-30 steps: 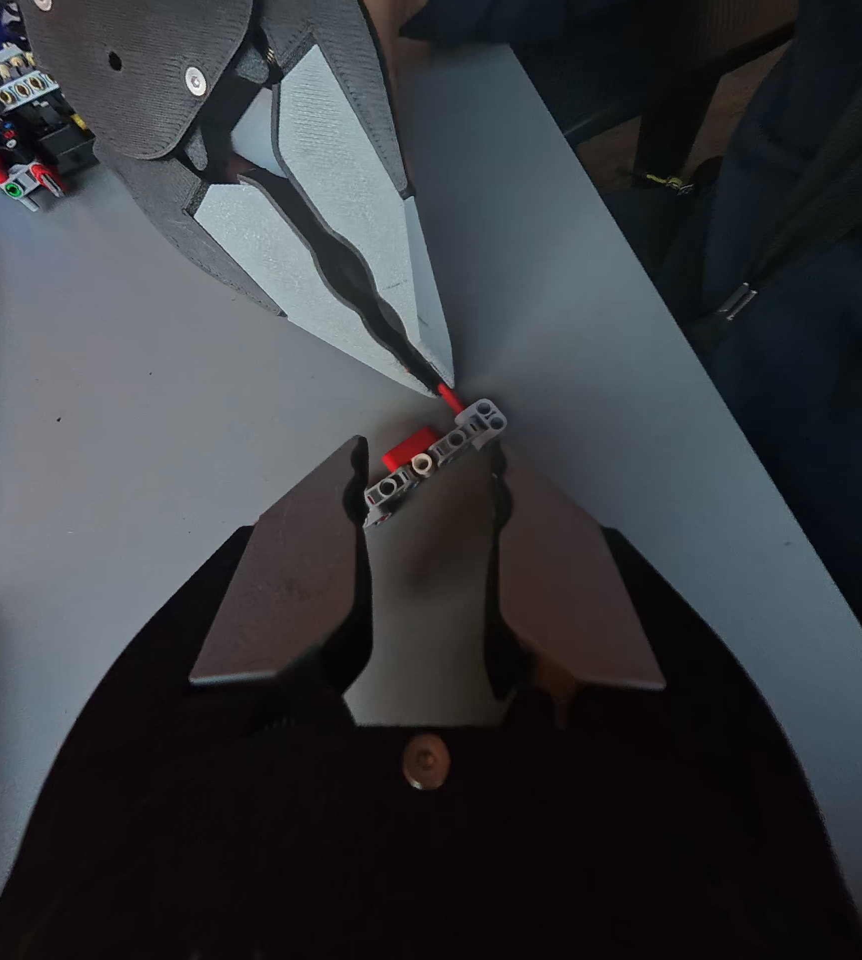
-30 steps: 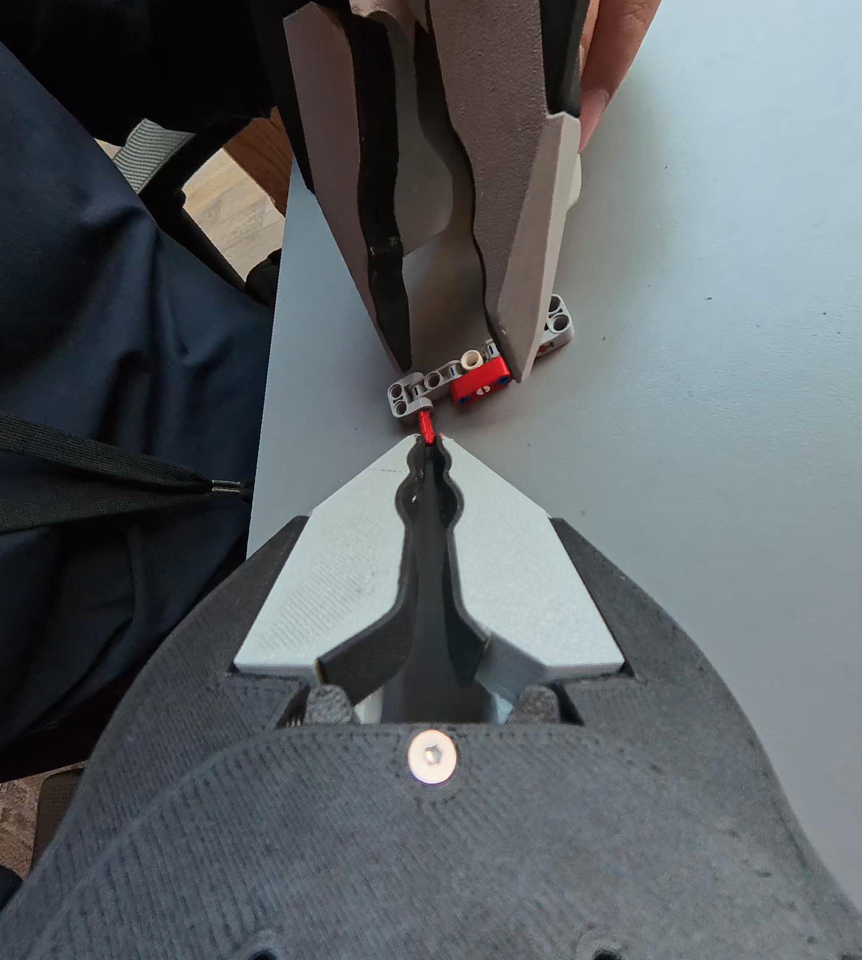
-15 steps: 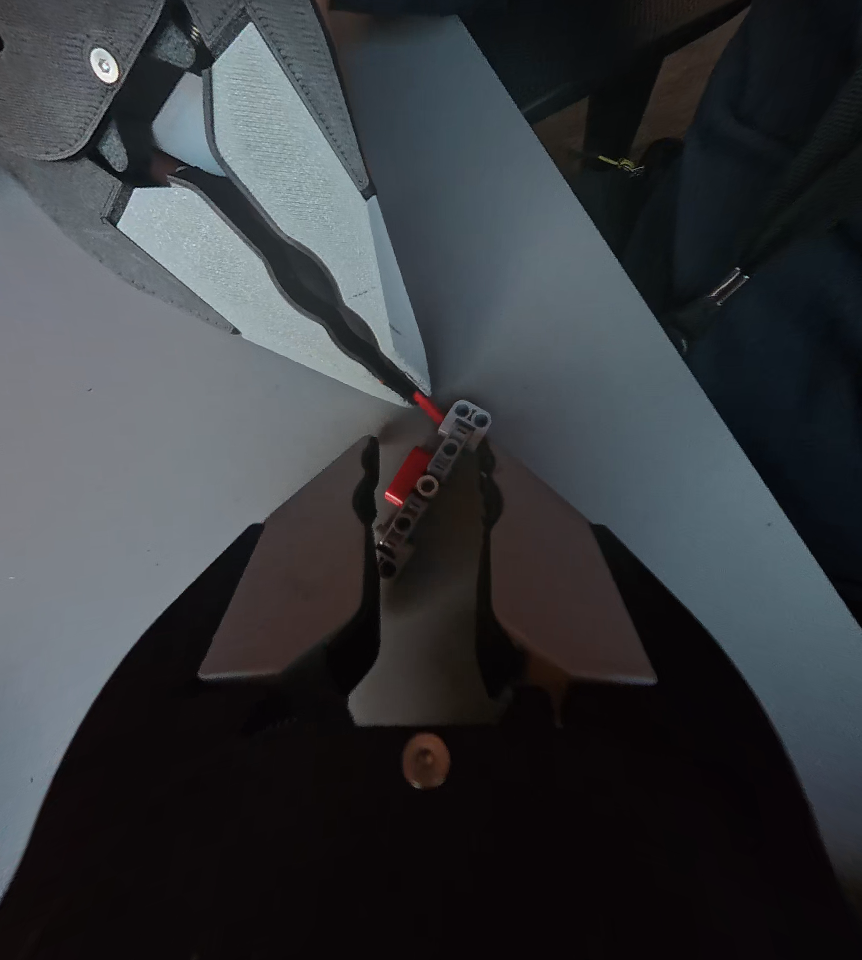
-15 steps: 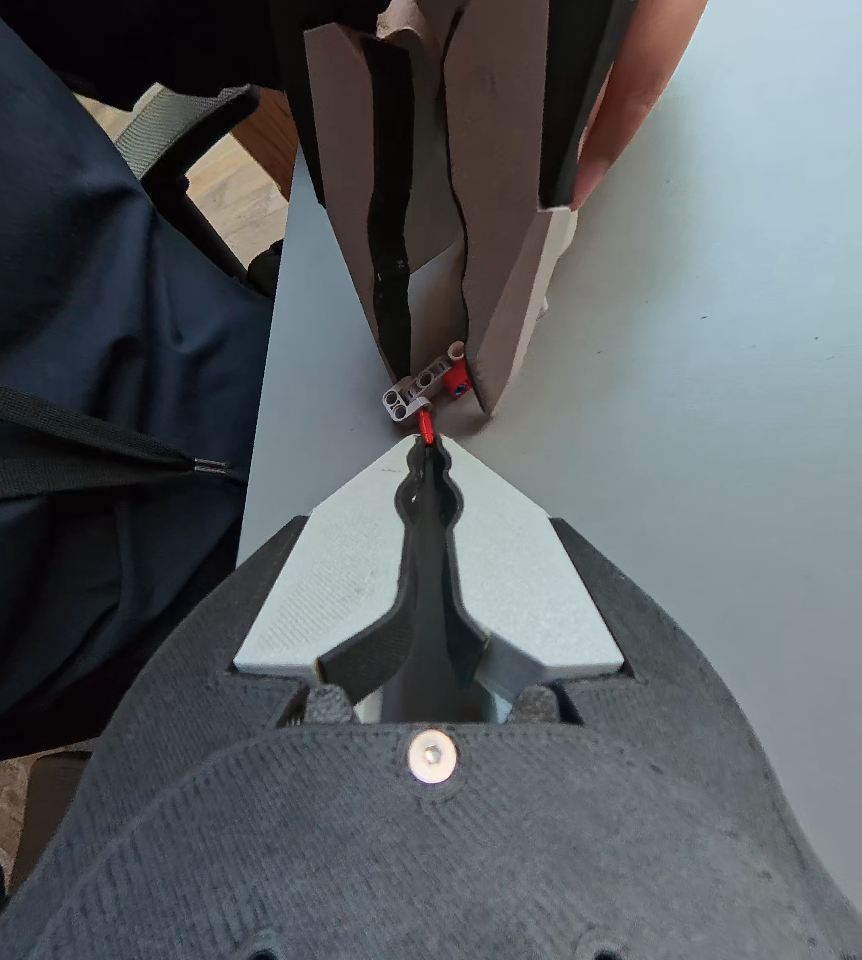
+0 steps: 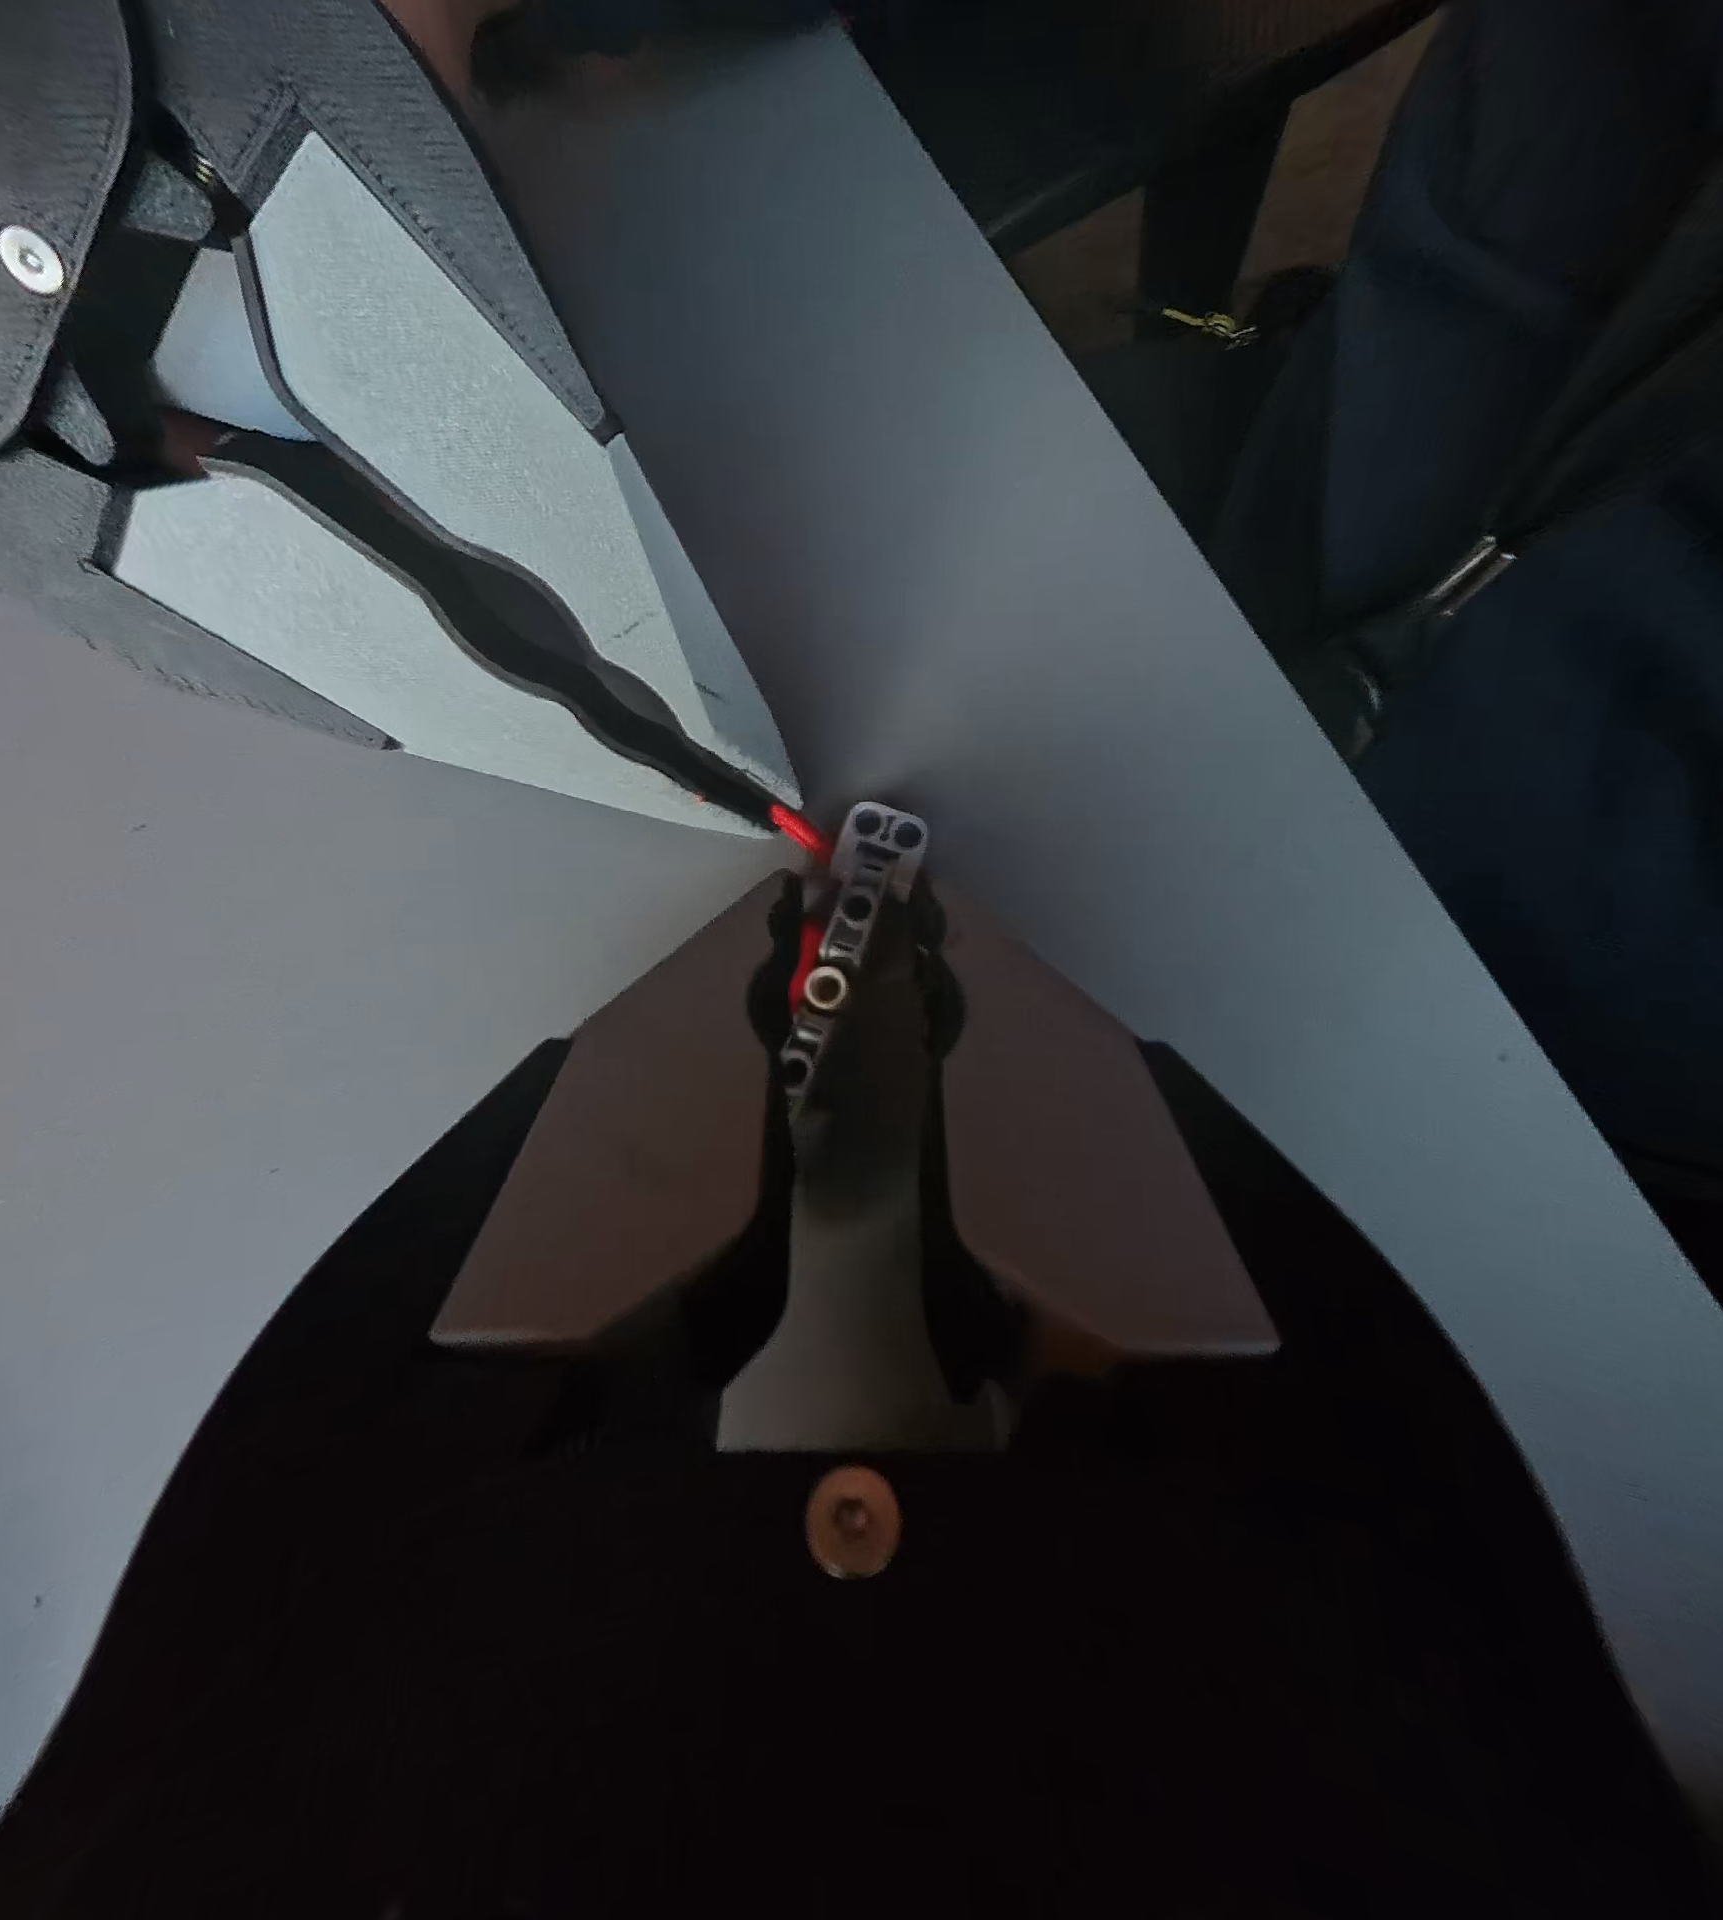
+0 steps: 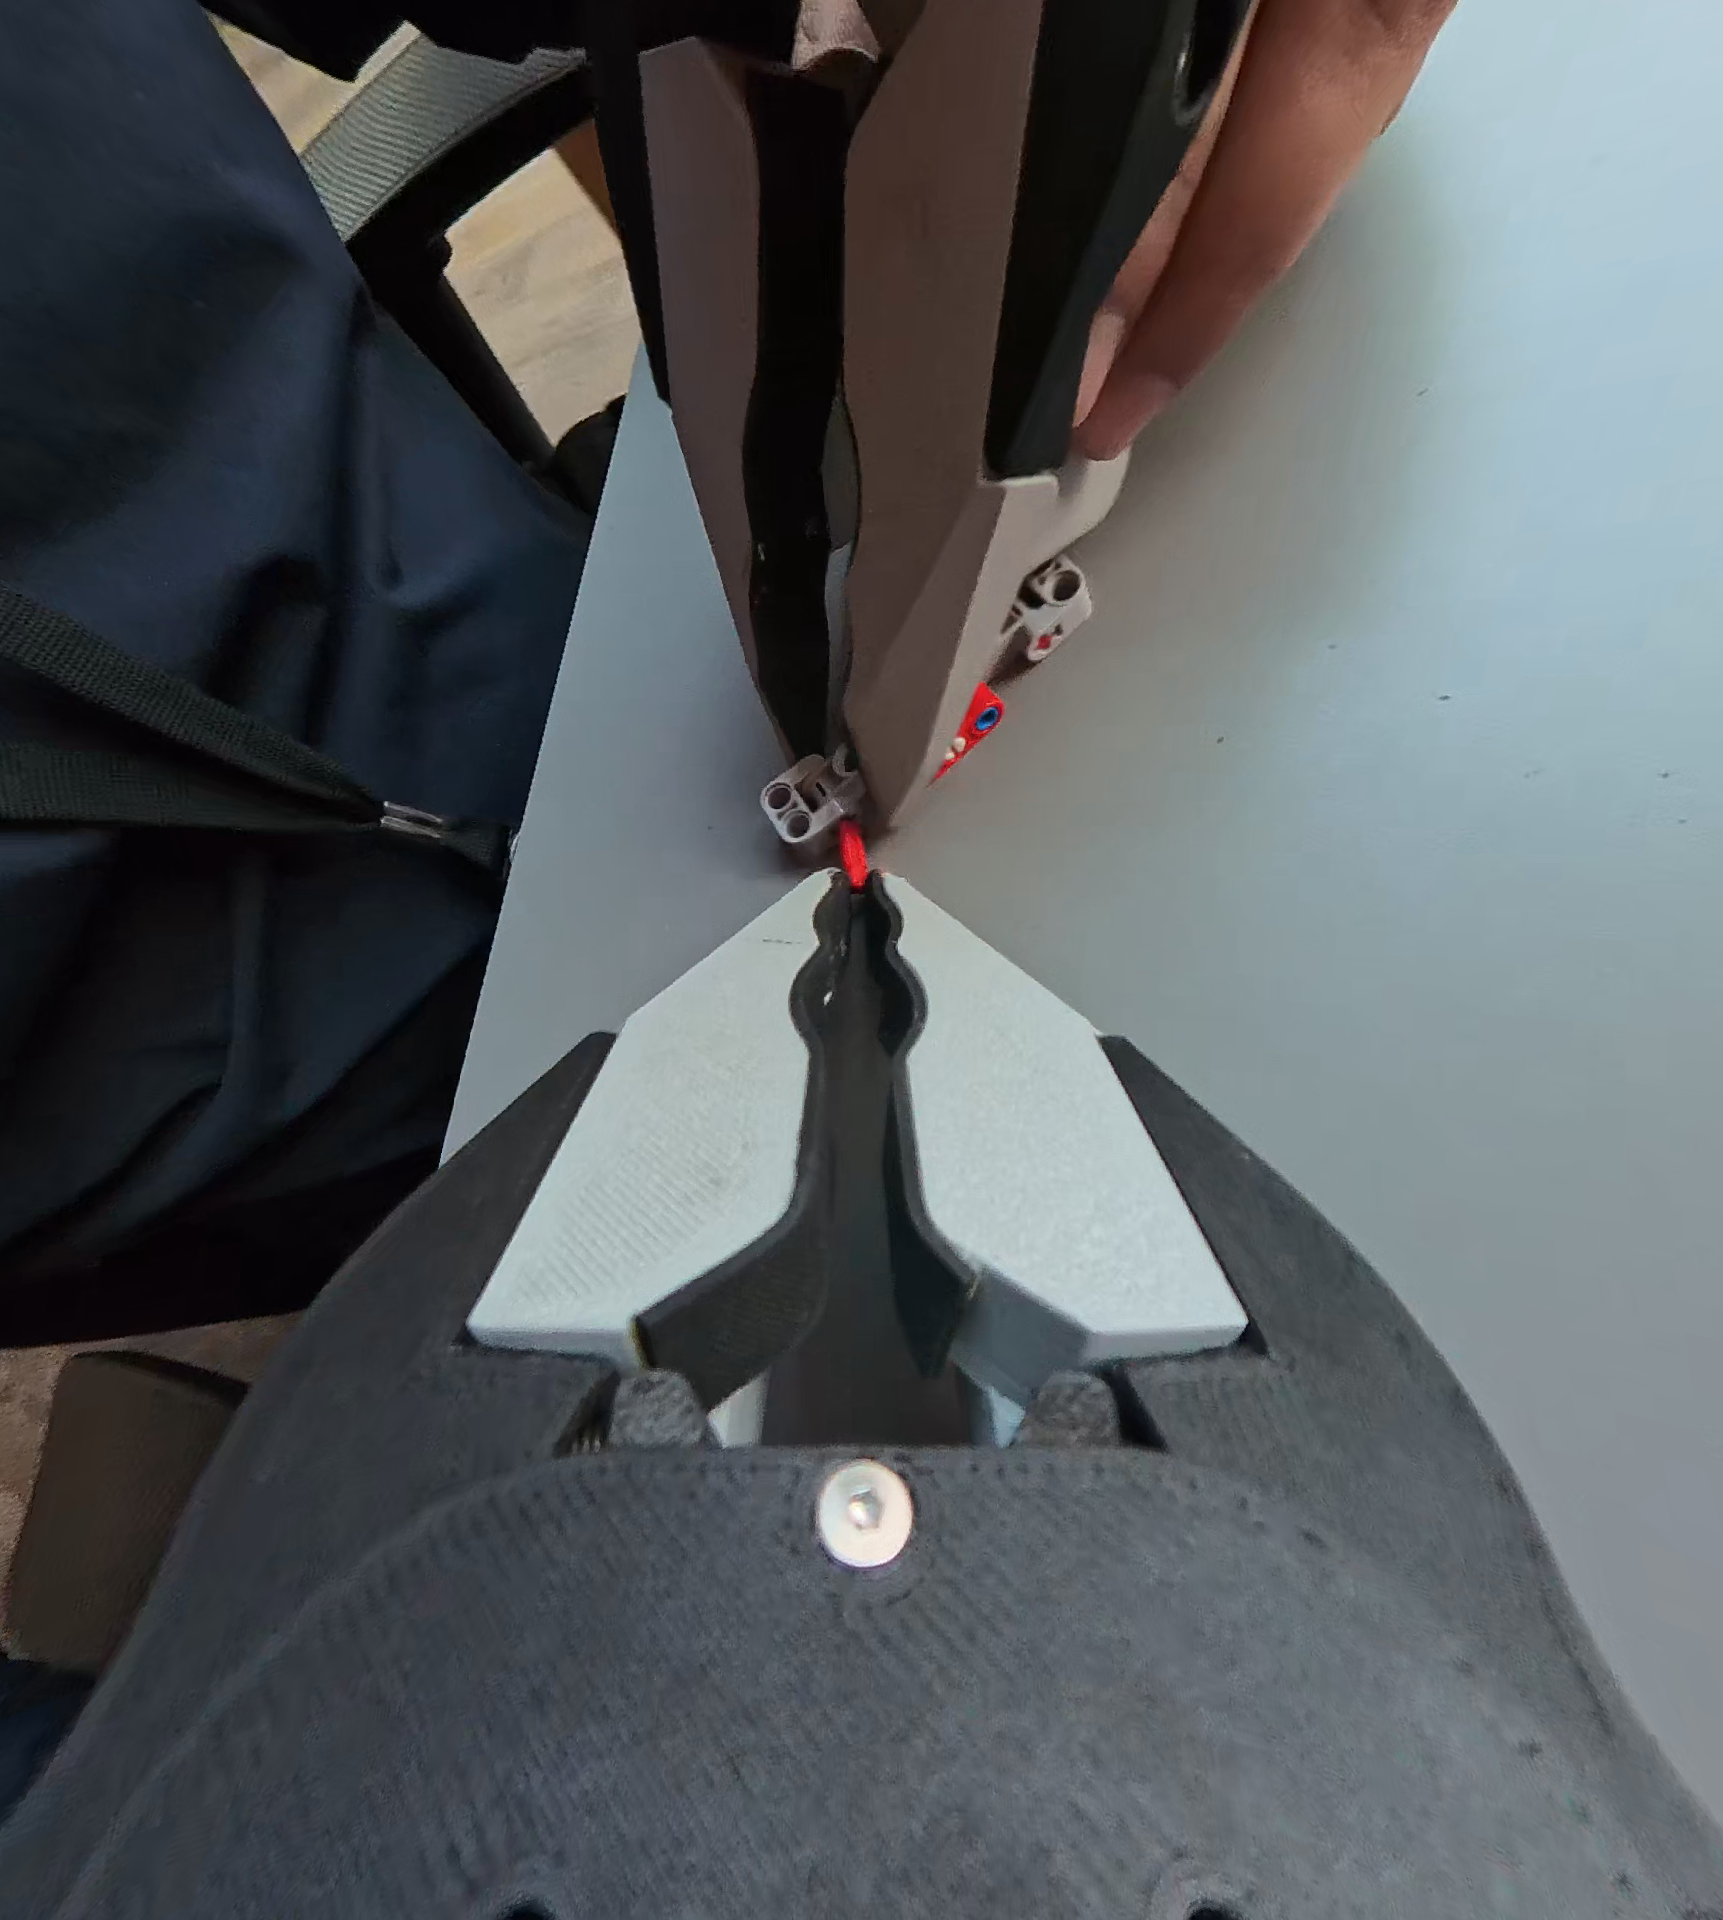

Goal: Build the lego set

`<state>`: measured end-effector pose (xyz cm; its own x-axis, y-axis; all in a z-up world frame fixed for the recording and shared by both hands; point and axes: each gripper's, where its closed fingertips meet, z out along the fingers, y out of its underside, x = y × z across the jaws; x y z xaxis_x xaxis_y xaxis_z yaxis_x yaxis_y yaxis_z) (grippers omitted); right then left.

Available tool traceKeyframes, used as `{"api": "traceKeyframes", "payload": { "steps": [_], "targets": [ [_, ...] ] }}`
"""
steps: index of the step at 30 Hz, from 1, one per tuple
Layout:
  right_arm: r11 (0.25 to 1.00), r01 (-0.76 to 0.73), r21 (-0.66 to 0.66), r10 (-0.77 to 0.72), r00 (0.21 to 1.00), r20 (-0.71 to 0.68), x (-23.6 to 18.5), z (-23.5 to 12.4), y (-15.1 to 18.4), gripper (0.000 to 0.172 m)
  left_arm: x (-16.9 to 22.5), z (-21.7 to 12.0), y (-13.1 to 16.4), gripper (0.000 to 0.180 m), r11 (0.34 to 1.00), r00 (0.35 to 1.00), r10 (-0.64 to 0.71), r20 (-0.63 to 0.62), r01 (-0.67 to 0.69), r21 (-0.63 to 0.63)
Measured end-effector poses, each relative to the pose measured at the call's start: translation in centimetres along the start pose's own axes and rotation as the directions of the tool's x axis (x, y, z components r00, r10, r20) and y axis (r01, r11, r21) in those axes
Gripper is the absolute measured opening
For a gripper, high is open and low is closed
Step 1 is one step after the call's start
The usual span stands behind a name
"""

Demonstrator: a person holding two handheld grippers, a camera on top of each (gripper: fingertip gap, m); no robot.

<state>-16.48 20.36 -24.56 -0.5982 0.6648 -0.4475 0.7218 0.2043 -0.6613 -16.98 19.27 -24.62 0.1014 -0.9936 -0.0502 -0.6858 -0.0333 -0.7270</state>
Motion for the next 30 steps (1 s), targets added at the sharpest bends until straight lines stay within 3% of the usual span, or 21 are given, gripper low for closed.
{"api": "traceKeyframes", "payload": {
  "steps": [3, 10, 18, 24, 30],
  "targets": [
    [1.0, -0.024, -0.012, 0.024, 0.999, 0.037, 0.01, -0.02, -0.02, 0.0, 0.14, -0.04, 0.0, 0.032, 1.0, 1.0, -0.02, -0.003, 0.02, -0.001],
    [0.999, 0.019, -0.043, -0.016, 0.997, 0.07, -0.43, 0.2, 0.07, 0.0, 0.53, 0.1, -0.06, 0.017, 1.0, 0.999, -0.026, -0.027, 0.026, -0.003],
    [0.997, -0.061, -0.037, 0.064, 0.993, 0.102, -0.19, 0.19, -0.2, 0.0, 0.33, 0.13, -0.06, 0.022, 0.999, 0.999, -0.041, -0.029, 0.041, -0.003],
    [0.993, 0.109, -0.044, -0.108, 0.994, 0.021, -0.11, 0.27, -0.22, 0.0, 0.62, 0.16, -0.07, 0.017, 0.999, 0.998, -0.038, -0.051, 0.038, -0.003],
    [0.992, 0.119, -0.044, -0.118, 0.992, 0.036, -0.27, 0.31, -0.15, 0.0, 0.71, 0.18, -0.08, 0.017, 0.999, 0.997, -0.035, -0.075, 0.035, -0.002]
  ]
}}
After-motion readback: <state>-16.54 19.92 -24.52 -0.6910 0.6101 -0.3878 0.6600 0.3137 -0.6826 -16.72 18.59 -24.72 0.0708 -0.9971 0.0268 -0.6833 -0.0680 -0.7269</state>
